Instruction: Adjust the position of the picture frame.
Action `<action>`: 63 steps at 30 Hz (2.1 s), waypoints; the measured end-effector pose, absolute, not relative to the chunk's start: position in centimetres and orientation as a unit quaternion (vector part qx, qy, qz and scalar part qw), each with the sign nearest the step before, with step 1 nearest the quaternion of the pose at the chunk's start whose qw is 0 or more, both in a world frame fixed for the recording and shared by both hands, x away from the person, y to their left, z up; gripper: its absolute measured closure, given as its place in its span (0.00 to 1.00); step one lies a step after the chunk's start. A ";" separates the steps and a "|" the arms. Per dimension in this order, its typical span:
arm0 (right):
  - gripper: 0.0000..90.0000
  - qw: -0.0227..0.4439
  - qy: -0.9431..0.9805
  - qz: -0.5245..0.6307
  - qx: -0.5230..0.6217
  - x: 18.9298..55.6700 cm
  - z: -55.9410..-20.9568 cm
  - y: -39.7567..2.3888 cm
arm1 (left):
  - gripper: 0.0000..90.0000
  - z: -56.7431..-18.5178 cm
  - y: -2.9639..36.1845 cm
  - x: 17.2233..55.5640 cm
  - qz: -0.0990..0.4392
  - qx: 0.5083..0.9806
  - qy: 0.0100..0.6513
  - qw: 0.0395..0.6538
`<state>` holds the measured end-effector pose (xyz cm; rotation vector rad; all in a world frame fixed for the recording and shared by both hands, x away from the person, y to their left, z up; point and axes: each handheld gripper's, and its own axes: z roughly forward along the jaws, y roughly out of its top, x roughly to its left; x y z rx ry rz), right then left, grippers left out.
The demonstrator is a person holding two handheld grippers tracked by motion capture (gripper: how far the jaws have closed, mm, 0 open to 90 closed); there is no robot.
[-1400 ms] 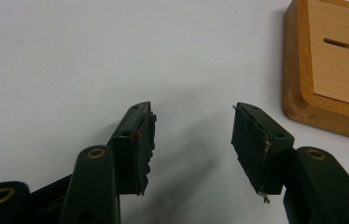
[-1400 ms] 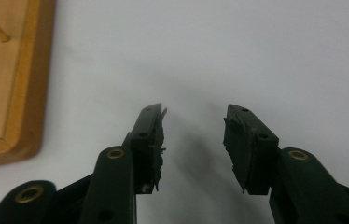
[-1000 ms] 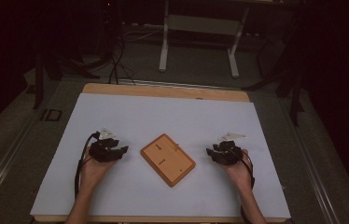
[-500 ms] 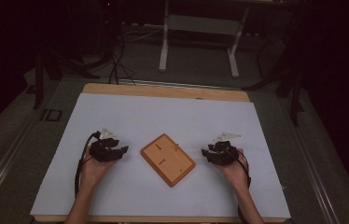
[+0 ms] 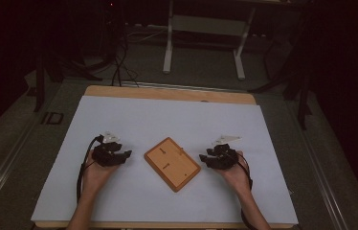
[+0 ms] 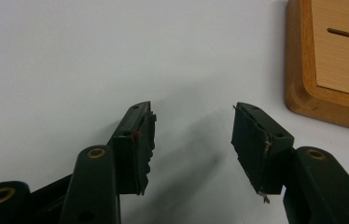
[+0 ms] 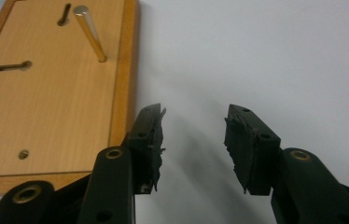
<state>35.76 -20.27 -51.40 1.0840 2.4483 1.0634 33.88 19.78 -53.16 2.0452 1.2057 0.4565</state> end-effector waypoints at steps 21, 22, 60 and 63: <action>0.65 0.101 0.850 0.392 0.337 36.1 -51.0 -16.4 | 0.53 -53.1 19.9 33.9 0.176 0.791 0.468 0.352; 0.66 0.101 0.850 0.392 0.337 36.2 -51.0 -16.3 | 0.53 -53.1 20.0 33.9 0.176 0.791 0.468 0.352; 0.92 0.089 0.810 0.442 0.376 36.8 -52.8 -13.0 | 0.53 -53.3 19.8 34.0 0.178 0.798 0.466 0.340; 0.92 0.083 0.806 0.448 0.378 36.8 -52.9 -13.2 | 0.53 -53.3 19.7 34.0 0.166 0.795 0.468 0.350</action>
